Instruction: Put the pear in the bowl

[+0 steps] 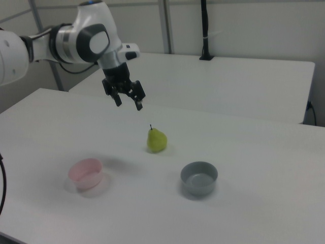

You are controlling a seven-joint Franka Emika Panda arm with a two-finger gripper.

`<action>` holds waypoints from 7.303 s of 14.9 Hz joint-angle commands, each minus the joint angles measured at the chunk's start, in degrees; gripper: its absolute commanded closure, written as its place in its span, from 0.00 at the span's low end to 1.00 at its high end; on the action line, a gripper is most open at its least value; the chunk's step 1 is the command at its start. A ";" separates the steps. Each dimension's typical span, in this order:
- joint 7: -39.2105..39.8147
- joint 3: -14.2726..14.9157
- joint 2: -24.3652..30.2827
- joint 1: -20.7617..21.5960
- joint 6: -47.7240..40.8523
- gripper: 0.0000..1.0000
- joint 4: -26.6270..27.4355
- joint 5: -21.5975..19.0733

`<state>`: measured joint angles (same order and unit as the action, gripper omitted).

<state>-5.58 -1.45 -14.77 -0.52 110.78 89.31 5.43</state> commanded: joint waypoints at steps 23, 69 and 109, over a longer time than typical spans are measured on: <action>0.48 0.22 -17.04 -1.50 20.18 0.09 -0.02 7.75; 1.27 -2.16 17.22 12.38 8.05 0.61 34.60 8.02; 0.22 -0.75 9.23 5.81 -13.82 0.00 1.85 -0.40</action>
<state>-5.11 -2.94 -4.02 7.64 102.73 99.22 8.78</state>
